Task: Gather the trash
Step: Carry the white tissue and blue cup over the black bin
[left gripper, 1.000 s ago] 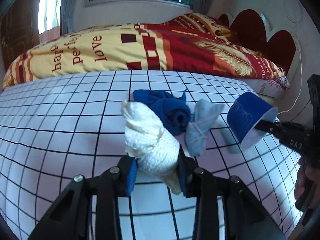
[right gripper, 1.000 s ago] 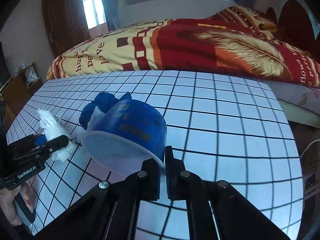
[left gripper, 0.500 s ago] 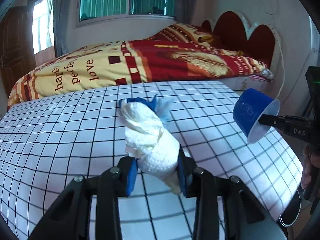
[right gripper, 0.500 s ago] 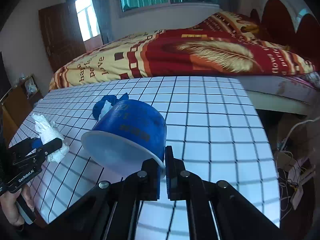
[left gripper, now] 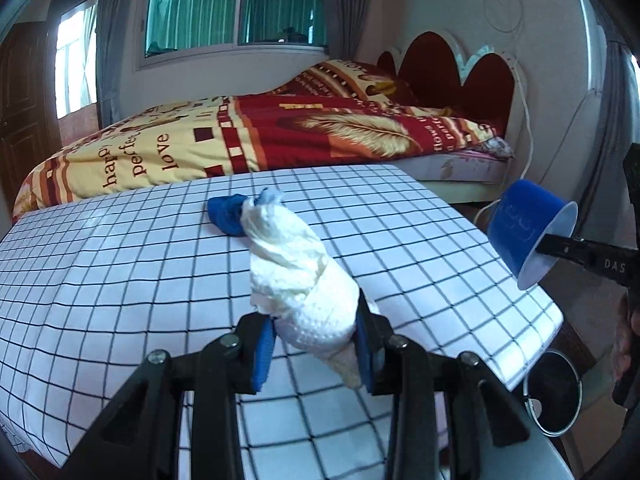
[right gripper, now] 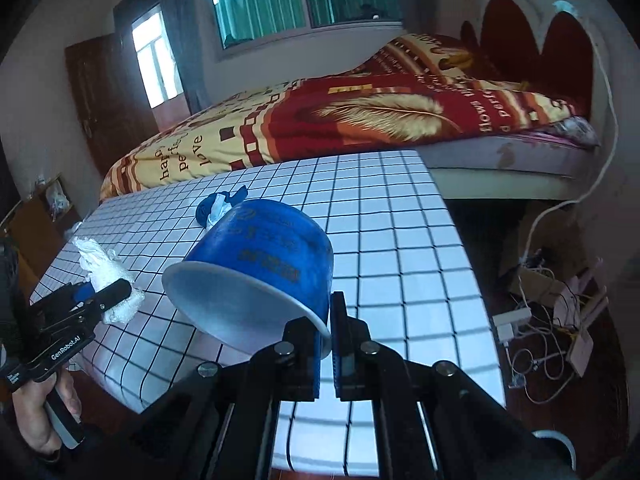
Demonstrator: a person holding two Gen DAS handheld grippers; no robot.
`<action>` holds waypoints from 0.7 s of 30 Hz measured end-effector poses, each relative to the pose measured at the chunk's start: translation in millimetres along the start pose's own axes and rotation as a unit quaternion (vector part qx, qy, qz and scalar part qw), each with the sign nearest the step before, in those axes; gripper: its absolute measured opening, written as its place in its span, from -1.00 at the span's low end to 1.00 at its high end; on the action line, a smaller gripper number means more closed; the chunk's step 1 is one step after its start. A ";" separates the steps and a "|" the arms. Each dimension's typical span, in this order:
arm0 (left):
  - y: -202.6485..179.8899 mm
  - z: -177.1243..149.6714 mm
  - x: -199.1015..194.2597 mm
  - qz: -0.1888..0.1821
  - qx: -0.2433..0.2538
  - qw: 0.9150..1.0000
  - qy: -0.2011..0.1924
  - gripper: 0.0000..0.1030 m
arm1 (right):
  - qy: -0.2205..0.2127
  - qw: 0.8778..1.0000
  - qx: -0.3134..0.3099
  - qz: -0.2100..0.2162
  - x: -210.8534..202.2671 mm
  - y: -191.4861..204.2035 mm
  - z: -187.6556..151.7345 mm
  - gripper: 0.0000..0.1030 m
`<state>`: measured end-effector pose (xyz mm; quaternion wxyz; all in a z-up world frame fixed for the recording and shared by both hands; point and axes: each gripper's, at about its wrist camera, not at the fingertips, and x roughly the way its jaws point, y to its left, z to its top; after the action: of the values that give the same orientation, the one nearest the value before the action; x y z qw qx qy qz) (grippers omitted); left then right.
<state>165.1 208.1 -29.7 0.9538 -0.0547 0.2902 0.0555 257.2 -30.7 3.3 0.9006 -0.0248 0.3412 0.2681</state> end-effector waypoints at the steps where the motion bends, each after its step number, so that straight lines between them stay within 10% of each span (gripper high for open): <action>1: -5.6 -1.9 -2.6 -0.003 0.004 1.000 0.000 -0.31 | -0.002 1.000 0.004 -0.002 -5.7 -2.7 -2.2 -0.91; 21: -111.1 -7.2 -16.1 -0.085 0.071 0.994 -0.006 -0.31 | -0.023 0.995 0.079 -0.059 -88.9 -85.2 -53.9 -0.91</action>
<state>163.1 96.2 -18.6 0.9582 -0.0109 0.2821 -0.0464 211.9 -157.2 6.1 0.9217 0.0324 0.3381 0.1876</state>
